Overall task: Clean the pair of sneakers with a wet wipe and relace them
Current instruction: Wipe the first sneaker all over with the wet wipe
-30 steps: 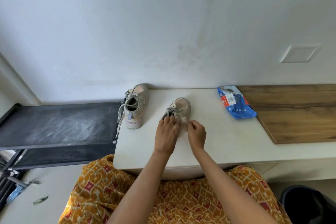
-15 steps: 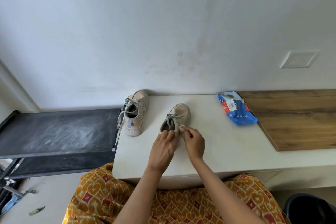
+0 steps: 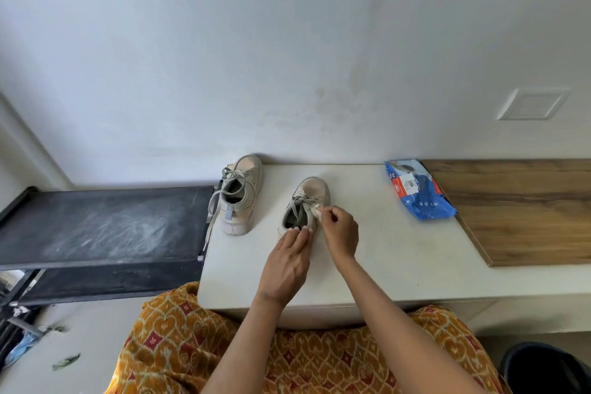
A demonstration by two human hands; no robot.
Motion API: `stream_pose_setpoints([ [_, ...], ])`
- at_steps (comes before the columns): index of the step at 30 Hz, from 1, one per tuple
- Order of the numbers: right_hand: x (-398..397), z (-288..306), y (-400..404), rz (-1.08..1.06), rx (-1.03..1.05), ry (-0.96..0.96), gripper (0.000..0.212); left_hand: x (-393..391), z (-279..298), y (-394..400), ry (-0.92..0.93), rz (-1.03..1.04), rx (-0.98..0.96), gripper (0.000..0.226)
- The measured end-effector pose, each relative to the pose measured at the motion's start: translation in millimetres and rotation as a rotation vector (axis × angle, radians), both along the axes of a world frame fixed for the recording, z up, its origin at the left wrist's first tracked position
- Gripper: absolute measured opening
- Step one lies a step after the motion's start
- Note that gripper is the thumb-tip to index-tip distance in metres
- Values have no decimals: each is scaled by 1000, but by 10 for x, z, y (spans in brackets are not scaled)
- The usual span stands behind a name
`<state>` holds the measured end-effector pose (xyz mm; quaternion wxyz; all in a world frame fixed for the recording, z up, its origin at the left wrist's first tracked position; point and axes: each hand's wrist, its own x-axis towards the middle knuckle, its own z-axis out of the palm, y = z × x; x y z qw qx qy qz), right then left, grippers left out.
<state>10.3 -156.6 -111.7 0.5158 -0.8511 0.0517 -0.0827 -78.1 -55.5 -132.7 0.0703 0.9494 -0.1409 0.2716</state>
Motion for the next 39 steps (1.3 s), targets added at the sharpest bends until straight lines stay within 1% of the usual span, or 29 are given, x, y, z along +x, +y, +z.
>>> stream_pose_setpoints([
  [2,130,75,92,12,-4,27,31,-15,-25,0,29,5,2,43],
  [4,181,127,247,106,-37,-17,35,-10,-25,-2,47,1,-2,41],
  [6,140,153,331,117,-45,-58,37,-8,-15,2,39,-19,-11,39],
  [9,32,95,232,35,-4,-82,30,-1,38,2,4,-36,-13,39],
  [11,-30,2,102,37,-21,-57,22,8,52,9,-3,-29,-13,42],
  [13,-13,-44,-12,60,-82,7,19,2,68,-1,16,-19,-27,45],
  [15,66,-27,-45,46,-149,66,21,-14,105,-2,49,-28,-53,48],
  [17,108,53,35,17,-76,48,26,-30,159,50,69,-40,-78,49],
  [19,75,121,167,34,14,-26,28,-52,195,147,69,-56,-93,47],
  [22,-51,27,289,86,30,-115,26,-35,185,304,20,-60,-47,43],
  [25,-45,-131,208,8,-5,-78,25,16,169,315,4,-50,-25,42],
  [28,117,-154,98,-26,-109,48,29,65,199,233,-17,16,-36,30],
  [30,234,-68,77,-46,-34,86,25,100,235,194,-15,58,-28,26],
  [32,315,28,134,-40,40,89,23,144,252,184,-24,87,-7,22],
  [33,319,46,189,-7,27,94,22,162,250,187,-27,95,-7,22],
  [35,247,15,294,31,-11,84,21,170,227,184,-27,95,-50,24],
  [39,17,-76,273,0,67,0,20,145,219,138,-48,109,-114,35],
])
